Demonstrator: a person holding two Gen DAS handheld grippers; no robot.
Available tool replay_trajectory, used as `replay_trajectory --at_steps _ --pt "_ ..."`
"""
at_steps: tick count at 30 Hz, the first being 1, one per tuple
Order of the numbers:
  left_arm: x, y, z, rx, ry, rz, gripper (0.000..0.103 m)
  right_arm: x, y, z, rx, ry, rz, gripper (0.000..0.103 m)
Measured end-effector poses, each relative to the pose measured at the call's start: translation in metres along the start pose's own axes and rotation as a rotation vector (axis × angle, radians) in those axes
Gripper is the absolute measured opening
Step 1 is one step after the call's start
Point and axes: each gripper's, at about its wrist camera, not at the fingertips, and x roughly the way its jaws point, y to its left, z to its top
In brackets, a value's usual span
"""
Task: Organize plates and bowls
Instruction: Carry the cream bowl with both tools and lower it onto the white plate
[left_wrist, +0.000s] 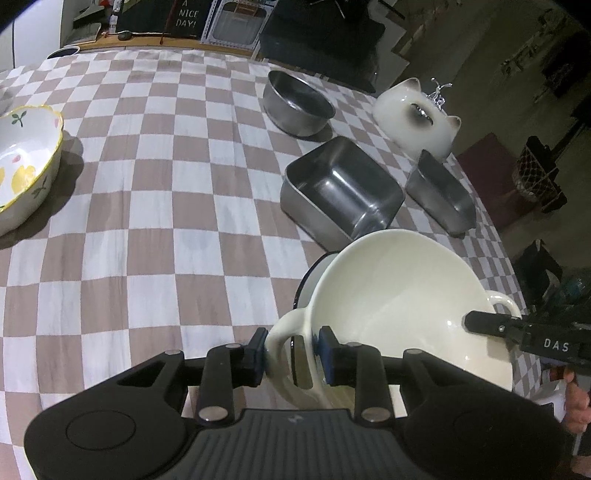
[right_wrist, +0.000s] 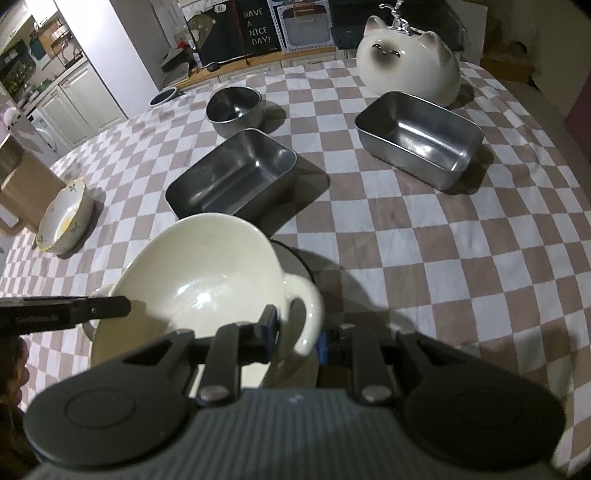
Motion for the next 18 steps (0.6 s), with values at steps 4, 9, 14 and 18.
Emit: replay_trajectory --at_steps 4,9,14,18 --pt "0.004 0.002 -0.002 0.000 0.010 0.006 0.032 0.002 0.002 0.001 -0.010 0.006 -0.003 0.025" --pt "0.009 0.001 -0.005 0.007 0.025 0.013 0.034 0.004 0.005 0.002 -0.025 0.011 -0.015 0.025" --pt "0.011 0.000 -0.005 0.022 0.031 0.017 0.035 0.006 0.005 0.003 -0.029 0.023 -0.031 0.025" --pt "0.013 -0.001 -0.005 0.033 0.040 0.020 0.035 0.007 0.004 0.003 -0.037 0.032 -0.040 0.025"
